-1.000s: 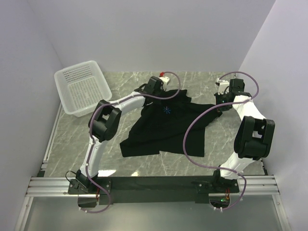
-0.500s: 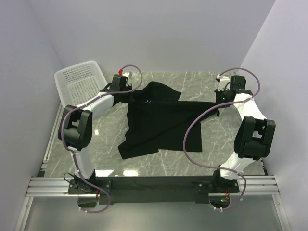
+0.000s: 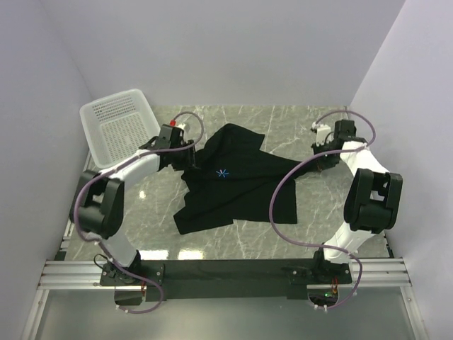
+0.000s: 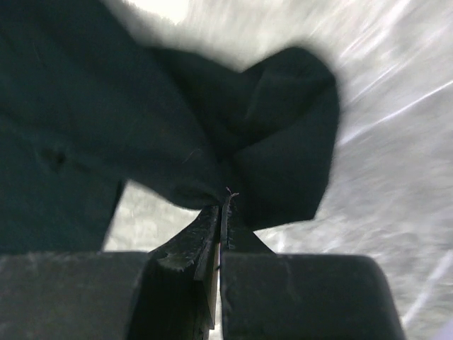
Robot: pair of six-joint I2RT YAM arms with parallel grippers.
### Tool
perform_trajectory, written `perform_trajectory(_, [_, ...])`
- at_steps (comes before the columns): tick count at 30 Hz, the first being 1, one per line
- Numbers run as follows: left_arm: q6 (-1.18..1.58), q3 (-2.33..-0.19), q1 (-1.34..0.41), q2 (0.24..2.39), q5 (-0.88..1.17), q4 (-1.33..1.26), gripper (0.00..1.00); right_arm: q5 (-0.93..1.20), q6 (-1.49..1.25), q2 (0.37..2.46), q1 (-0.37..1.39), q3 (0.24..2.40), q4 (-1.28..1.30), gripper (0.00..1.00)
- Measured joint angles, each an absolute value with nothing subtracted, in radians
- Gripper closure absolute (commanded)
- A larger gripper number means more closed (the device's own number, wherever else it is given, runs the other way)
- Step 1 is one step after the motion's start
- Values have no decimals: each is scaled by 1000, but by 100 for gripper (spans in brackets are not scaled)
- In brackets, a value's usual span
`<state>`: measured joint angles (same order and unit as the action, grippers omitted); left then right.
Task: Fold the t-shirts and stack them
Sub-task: Flatten out the T-shirt at the center of the board.
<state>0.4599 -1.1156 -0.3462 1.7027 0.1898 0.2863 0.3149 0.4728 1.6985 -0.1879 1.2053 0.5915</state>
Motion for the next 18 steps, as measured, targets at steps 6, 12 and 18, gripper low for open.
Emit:
perform_trajectory(6, [430, -1103, -346, 1513, 218, 292, 38, 323, 565, 1639, -188, 1044, 625, 100])
perform_trajectory(12, [397, -1184, -353, 1580, 260, 252, 30, 347, 605, 1559, -188, 1007, 637, 100])
perform_trajectory(18, [302, -1407, -447, 1856, 185, 275, 30, 359, 607, 1547, -188, 1007, 634, 100])
